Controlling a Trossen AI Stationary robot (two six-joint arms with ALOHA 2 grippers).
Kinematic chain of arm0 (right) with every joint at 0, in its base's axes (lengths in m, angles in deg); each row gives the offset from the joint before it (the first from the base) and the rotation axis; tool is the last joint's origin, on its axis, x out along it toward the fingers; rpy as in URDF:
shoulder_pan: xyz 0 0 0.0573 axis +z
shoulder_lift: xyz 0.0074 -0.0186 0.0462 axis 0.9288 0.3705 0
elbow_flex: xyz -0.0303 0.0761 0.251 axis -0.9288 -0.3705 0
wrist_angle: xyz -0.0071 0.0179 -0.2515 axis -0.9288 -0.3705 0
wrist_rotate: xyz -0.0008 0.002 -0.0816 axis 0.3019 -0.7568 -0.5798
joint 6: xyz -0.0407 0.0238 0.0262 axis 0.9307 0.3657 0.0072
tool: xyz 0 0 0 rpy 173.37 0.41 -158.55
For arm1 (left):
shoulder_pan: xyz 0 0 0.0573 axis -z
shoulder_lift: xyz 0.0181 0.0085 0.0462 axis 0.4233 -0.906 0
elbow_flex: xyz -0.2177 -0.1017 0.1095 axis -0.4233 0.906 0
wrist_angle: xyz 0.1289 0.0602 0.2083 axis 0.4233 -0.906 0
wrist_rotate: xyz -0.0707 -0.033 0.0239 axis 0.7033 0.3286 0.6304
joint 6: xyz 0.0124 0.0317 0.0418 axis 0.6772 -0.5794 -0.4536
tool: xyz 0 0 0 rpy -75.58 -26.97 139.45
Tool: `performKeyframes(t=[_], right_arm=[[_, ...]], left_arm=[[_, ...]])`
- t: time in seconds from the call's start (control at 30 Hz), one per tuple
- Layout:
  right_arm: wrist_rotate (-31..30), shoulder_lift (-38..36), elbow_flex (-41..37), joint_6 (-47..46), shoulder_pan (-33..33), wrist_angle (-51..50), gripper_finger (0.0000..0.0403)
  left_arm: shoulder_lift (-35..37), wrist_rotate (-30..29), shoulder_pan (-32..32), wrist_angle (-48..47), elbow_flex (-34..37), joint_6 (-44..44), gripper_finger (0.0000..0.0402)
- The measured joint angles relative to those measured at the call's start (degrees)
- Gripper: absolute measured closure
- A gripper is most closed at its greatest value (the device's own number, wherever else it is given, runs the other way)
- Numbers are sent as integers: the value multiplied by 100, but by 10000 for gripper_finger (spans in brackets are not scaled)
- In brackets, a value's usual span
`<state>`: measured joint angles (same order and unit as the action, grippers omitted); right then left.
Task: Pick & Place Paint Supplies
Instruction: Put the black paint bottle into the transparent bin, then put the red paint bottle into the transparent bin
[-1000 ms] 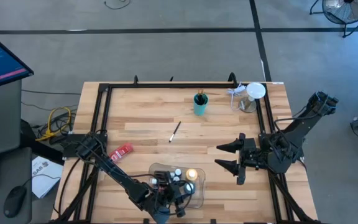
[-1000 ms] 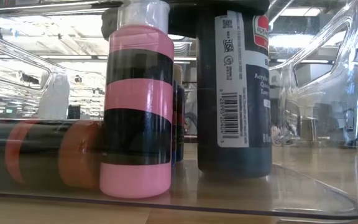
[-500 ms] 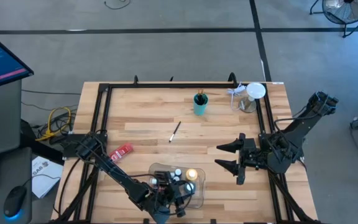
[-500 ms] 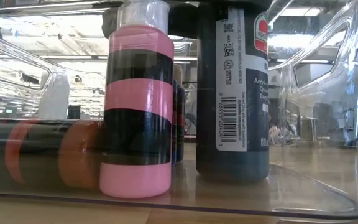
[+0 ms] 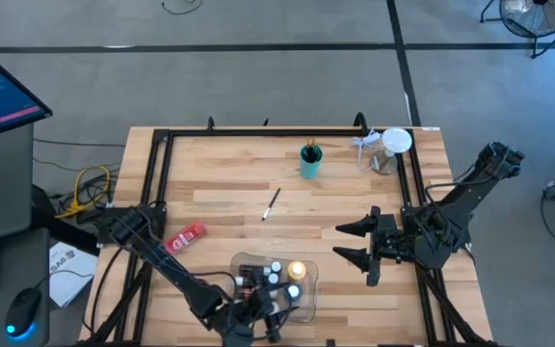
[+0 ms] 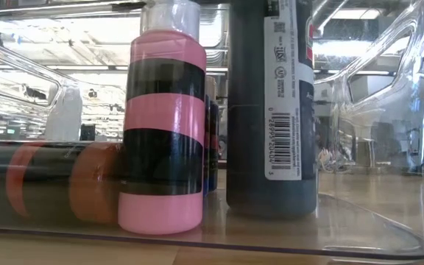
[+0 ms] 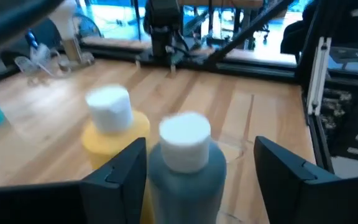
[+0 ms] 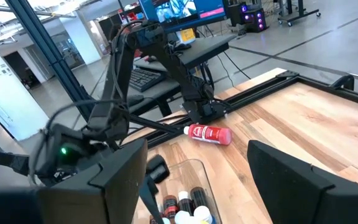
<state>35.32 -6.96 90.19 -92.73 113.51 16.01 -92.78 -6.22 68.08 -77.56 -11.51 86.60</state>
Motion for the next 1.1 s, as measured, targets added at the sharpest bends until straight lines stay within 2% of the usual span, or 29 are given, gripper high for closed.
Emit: performKeyframes(t=[0.33,0.7,0.9,1.1], right_arm=[[2,0,0,-189,0,-2,132],[84,2,0,-1076,11,-44,132],[489,1,0,-1627,-41,7,132],[965,2,0,-1807,-180,234,132]], left_arm=[[669,-228,77,-88,0,-684,211],[2190,-233,-7,-273,-4,-1959,226],[2982,-227,-157,-1054,-7,-1913,237],[3511,142,-442,-2240,-7,-1077,246]])
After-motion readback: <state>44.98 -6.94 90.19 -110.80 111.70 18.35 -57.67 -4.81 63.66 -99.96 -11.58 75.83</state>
